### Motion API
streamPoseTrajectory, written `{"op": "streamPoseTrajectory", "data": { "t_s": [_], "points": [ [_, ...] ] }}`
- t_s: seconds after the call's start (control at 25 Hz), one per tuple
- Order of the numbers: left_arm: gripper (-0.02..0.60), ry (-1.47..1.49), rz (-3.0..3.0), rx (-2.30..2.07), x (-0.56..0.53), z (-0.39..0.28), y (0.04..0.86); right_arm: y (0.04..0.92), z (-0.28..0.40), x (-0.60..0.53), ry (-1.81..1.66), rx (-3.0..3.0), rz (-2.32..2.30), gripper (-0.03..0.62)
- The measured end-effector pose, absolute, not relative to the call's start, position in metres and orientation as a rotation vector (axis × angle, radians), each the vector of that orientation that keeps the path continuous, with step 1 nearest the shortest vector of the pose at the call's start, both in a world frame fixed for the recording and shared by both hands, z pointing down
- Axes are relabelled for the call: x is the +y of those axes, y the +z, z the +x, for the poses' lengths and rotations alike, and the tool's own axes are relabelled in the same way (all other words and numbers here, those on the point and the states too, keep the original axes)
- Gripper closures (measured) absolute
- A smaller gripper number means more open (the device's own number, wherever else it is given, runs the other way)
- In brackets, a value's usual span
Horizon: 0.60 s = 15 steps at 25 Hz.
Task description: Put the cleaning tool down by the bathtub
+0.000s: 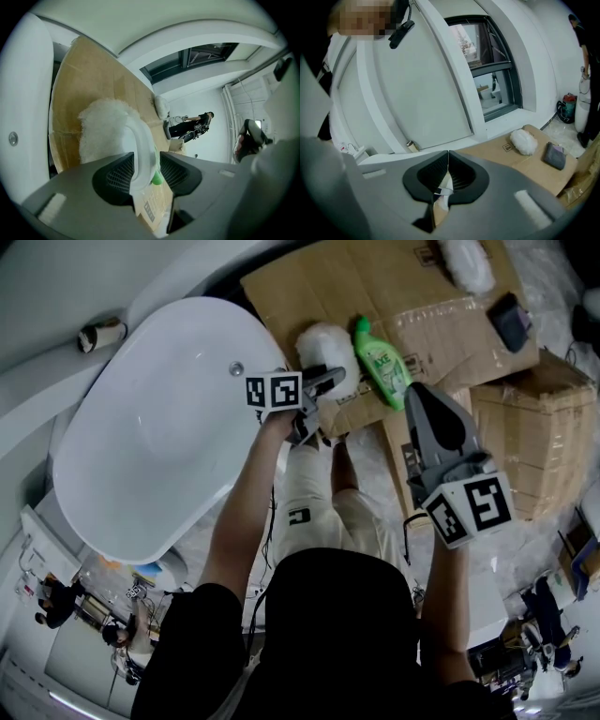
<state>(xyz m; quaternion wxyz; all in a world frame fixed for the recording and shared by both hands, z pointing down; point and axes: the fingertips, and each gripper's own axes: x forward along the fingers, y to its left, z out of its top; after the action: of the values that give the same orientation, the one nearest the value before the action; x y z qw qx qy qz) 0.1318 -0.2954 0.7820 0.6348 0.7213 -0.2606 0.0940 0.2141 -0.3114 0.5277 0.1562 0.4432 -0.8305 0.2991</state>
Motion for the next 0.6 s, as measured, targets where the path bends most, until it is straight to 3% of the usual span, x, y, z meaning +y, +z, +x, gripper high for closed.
{"op": "streamPoseTrajectory", "data": {
  "t_s": [0.6],
  "points": [
    [0.416,0.213,1.669,-0.67,-0.287,0.111,0.759,0.507,0.216,-0.306,0.82,-2.416,1.266,0.585]
  ]
}}
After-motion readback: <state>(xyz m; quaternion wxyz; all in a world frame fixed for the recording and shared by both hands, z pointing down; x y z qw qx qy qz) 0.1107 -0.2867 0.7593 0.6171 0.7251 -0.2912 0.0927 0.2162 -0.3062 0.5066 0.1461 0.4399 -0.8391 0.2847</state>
